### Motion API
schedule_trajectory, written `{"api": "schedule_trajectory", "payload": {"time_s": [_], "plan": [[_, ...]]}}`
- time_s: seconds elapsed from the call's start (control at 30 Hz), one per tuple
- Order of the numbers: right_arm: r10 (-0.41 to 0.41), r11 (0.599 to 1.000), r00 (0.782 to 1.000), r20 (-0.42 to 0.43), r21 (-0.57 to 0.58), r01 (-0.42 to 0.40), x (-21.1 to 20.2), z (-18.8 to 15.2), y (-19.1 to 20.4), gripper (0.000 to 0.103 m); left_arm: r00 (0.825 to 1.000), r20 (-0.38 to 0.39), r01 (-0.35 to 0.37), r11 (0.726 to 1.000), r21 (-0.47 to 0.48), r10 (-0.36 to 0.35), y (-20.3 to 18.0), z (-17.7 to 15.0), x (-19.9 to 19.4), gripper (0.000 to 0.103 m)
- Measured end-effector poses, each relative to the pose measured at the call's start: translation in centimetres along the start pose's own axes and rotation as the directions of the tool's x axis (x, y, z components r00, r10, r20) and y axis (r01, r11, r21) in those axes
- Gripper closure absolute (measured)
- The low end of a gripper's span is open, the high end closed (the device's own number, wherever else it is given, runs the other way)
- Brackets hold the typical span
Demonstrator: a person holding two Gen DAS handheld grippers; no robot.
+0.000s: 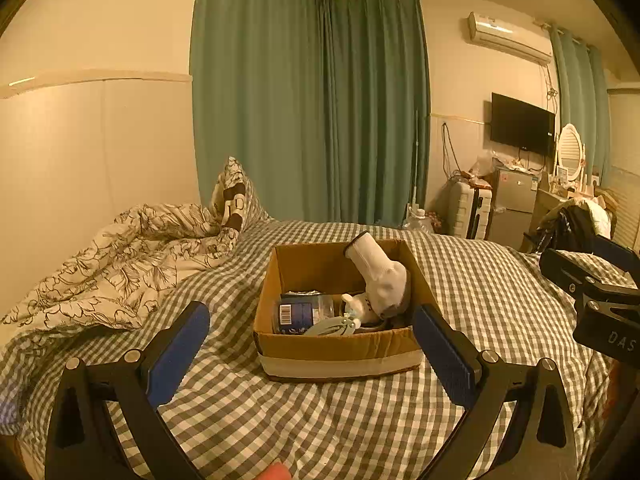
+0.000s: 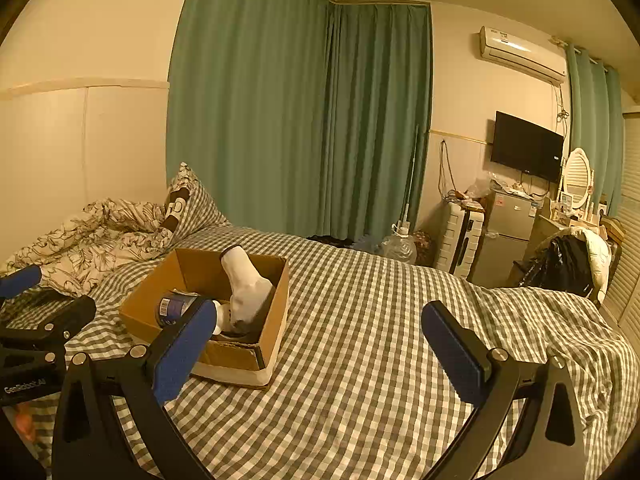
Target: Organize objects
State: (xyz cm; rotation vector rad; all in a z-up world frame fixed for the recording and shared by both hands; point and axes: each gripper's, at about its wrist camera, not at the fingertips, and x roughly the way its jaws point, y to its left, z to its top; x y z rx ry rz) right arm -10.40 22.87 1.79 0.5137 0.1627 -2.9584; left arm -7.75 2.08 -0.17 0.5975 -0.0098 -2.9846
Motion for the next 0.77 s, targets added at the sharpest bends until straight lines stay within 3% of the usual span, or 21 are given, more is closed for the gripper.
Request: {"api": "schedule_trajectory", "payload": {"time_s": [0.77], "plan": [[-0.007,1.000,1.000,-0.010,-0.004,0.007,0.19,-0.16,0.21,0.000,1.000,-0.012,-0.004,1.000,-0.016,0.004,0.34,0.33,0.22,0.000]]}}
